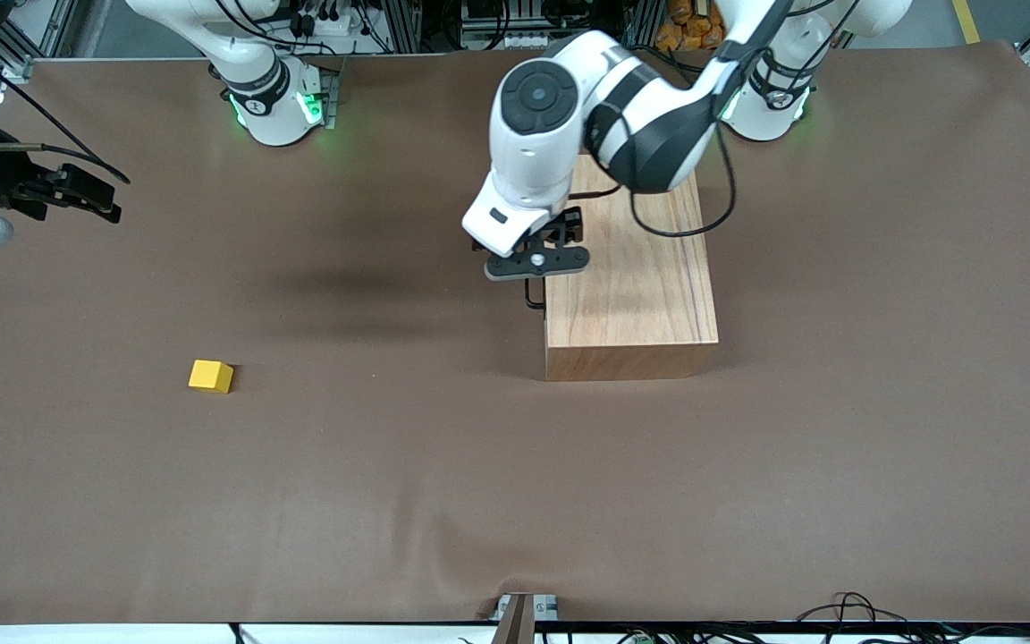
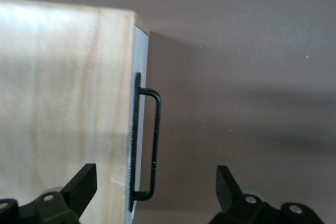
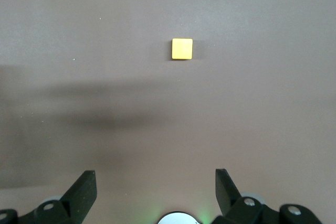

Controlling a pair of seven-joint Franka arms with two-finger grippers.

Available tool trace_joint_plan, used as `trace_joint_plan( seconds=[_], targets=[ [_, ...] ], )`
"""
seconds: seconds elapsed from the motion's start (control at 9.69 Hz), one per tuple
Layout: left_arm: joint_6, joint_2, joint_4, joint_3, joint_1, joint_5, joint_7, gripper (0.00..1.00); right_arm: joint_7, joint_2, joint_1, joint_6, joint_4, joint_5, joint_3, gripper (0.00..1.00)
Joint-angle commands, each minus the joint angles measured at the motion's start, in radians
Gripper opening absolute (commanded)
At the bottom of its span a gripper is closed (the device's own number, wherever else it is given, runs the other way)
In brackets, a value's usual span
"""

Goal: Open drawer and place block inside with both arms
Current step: 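Move the left gripper over the box to the black drawer handle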

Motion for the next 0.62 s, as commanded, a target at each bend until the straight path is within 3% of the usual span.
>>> trace_joint_plan(
  seconds=[0.0,0.52],
  targets=[
    [0.019,0.066,0.063,0.023,-0.057,0.007,-0.051,1.00,0.002,0.003,0.003,0.002,0.007,-0.012,-0.001,1.00],
    [-0.016,0.118,0.063,0.022,-0.116,0.052,-0.059,1.00,0.001,0.003,0.003,0.002,0.007,-0.012,-0.001,1.00]
  ],
)
